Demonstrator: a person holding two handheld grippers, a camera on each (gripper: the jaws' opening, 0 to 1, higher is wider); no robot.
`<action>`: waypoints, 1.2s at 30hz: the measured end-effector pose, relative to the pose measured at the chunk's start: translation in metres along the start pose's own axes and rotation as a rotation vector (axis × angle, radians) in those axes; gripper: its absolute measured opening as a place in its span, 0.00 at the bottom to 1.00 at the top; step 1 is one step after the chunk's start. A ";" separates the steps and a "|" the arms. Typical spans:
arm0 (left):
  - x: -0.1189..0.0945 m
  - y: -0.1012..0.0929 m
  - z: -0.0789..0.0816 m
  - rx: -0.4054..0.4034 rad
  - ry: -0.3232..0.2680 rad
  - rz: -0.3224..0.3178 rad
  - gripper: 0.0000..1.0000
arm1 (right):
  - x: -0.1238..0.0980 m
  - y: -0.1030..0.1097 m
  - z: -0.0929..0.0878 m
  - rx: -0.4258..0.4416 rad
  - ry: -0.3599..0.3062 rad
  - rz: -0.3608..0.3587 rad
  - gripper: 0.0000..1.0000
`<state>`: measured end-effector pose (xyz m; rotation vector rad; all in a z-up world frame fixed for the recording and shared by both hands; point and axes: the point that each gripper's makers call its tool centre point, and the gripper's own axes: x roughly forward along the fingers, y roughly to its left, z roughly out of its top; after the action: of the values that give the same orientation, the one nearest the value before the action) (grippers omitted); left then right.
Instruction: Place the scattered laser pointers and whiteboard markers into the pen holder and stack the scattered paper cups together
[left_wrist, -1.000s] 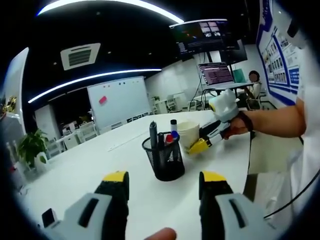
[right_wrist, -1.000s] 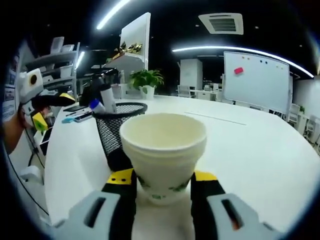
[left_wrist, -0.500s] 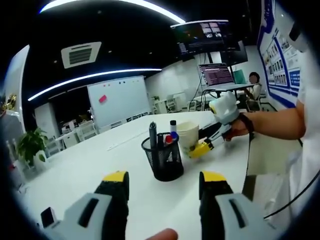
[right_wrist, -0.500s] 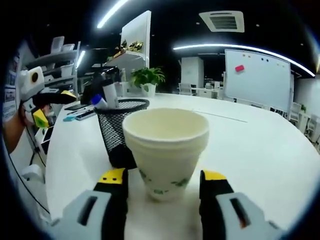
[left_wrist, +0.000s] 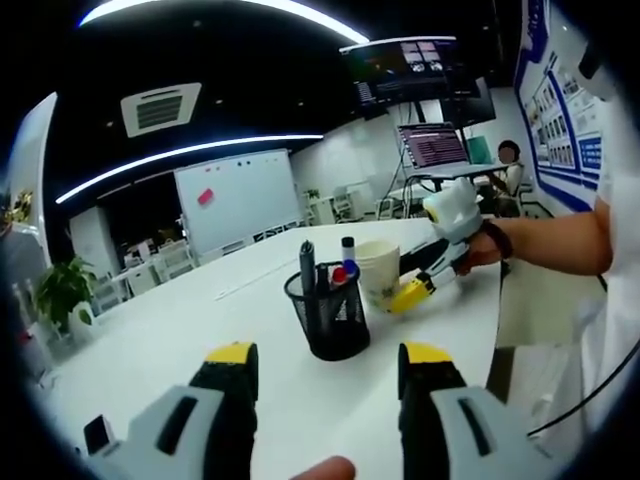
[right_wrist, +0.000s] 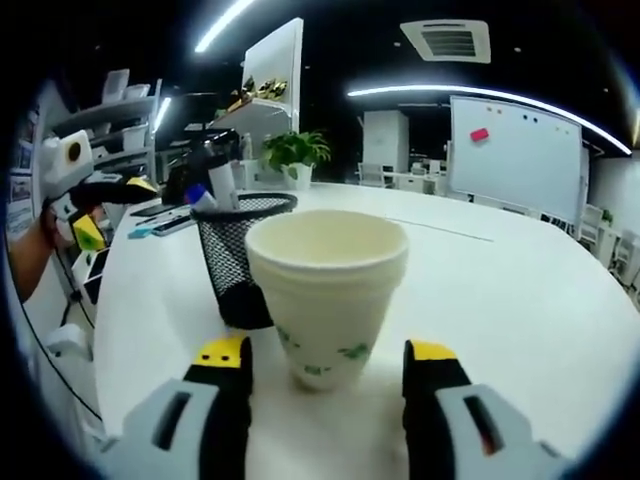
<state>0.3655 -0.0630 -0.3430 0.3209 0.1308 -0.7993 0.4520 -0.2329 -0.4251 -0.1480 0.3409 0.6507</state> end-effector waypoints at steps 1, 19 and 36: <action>0.000 0.000 0.000 -0.001 0.001 0.001 0.57 | 0.000 0.002 0.000 -0.003 0.002 0.007 0.63; 0.002 0.004 -0.004 0.022 0.041 0.010 0.57 | -0.006 0.007 0.006 -0.021 0.022 0.031 0.64; 0.005 0.009 -0.005 0.019 0.056 0.025 0.57 | -0.023 0.012 0.008 -0.069 0.059 0.047 0.66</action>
<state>0.3755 -0.0594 -0.3468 0.3621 0.1709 -0.7671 0.4295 -0.2347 -0.4094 -0.2260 0.3797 0.7058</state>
